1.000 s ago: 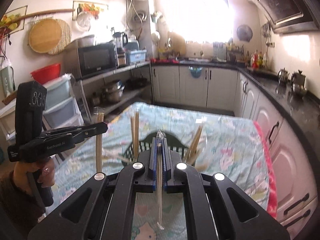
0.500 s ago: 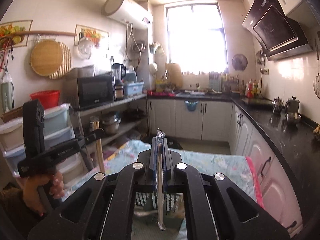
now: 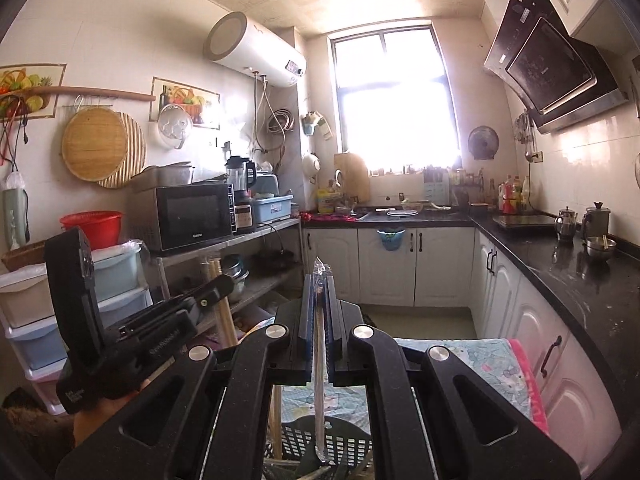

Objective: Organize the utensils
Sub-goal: 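Lower the held chopsticks into the caddy with both grippers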

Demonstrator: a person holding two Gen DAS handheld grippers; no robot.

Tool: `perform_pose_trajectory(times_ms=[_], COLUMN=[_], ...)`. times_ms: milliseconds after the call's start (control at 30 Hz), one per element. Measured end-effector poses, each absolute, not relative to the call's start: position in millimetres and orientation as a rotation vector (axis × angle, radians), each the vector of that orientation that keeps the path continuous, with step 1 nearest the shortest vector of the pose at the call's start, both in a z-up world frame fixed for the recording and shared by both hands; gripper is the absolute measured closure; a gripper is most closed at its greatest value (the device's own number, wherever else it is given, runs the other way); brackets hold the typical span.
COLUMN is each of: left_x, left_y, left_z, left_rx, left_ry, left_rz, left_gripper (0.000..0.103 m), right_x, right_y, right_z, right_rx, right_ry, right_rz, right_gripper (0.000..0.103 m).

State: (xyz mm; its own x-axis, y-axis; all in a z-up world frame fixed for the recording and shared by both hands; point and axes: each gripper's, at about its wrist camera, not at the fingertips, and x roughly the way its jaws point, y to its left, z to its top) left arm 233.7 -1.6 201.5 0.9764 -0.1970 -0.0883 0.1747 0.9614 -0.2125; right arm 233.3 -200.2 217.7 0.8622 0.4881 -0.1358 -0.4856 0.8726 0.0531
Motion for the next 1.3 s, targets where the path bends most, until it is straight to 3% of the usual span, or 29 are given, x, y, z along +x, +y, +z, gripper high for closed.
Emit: perform_pose_trajectory(times_ms=[1200,1300], left_x=[261,257], left_y=[-5,-4], left_z=[130,132], left_rx=[-0.189,-0.181], left_ry=[0.276,0.282], left_rz=[-0.174,-0.176], left_gripper=[0.1,0.092], right_x=[278,277], right_y=[-179,-182], right_z=[114,111], right_rx=[0.015,0.015], right_ry=[0.378,0.394], right_rz=[0.479,0.478], right_gripper=[0.098,0.094])
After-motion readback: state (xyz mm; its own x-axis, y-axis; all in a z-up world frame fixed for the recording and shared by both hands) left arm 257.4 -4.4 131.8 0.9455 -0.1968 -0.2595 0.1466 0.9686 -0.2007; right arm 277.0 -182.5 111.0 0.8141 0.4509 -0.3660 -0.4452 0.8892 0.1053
